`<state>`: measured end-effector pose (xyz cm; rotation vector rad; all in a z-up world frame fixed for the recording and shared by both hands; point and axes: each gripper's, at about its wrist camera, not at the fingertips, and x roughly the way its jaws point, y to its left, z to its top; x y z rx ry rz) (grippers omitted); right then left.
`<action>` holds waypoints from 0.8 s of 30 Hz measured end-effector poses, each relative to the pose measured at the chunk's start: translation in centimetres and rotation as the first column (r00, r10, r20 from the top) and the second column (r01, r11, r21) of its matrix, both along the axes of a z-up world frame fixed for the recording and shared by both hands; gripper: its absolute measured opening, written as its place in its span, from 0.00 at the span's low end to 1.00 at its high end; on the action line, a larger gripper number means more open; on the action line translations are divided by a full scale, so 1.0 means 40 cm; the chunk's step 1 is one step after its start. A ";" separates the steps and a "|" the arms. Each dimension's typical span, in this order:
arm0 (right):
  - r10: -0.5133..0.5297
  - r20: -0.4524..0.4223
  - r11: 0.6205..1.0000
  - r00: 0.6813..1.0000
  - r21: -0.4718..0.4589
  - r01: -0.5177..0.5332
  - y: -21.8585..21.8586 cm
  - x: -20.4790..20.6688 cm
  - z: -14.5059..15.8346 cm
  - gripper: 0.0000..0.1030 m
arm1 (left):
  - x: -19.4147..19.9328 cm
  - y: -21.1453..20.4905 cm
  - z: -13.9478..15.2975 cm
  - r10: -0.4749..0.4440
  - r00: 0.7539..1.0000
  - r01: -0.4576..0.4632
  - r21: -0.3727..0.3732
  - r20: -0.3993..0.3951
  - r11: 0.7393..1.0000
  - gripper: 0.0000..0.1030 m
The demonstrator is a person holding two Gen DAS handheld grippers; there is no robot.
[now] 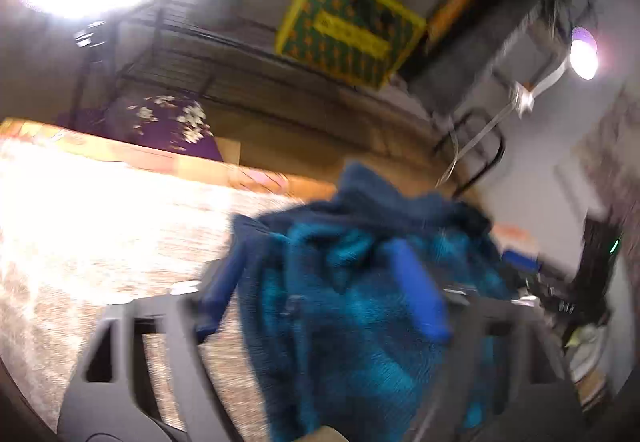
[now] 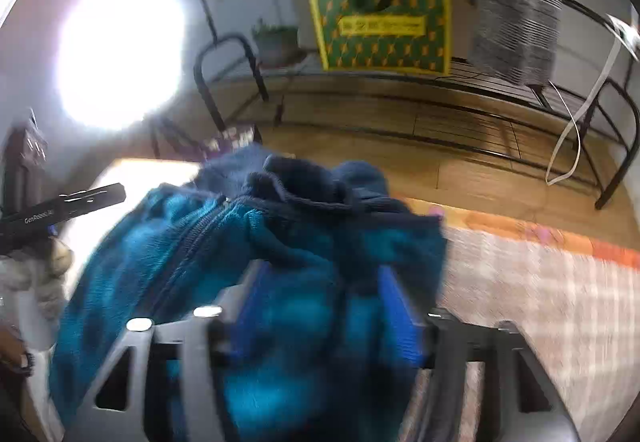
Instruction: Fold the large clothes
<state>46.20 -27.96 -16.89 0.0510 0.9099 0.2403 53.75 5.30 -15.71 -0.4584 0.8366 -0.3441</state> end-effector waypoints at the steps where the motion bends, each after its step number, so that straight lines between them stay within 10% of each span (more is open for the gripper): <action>1: -0.017 0.015 1.000 1.000 0.024 0.016 -0.031 -0.019 0.006 0.88 | 0.006 0.034 -0.005 0.007 1.000 -0.008 -0.037 -0.025 0.999 0.83; 7: -0.084 -0.085 0.971 0.993 0.216 0.100 -0.176 -0.027 -0.062 0.96 | 0.060 0.092 -0.093 -0.069 0.981 0.027 -0.228 -0.180 0.973 0.84; 18: -0.023 -0.096 0.908 0.995 0.415 0.061 -0.169 0.029 -0.155 0.85 | 0.090 -0.064 -0.111 -0.167 0.970 0.155 -0.082 -0.174 0.984 0.85; 24: -0.009 -0.121 0.902 0.993 0.427 0.060 -0.131 0.057 -0.183 0.31 | 0.088 -0.091 -0.116 -0.140 0.978 0.138 -0.022 -0.152 0.990 0.30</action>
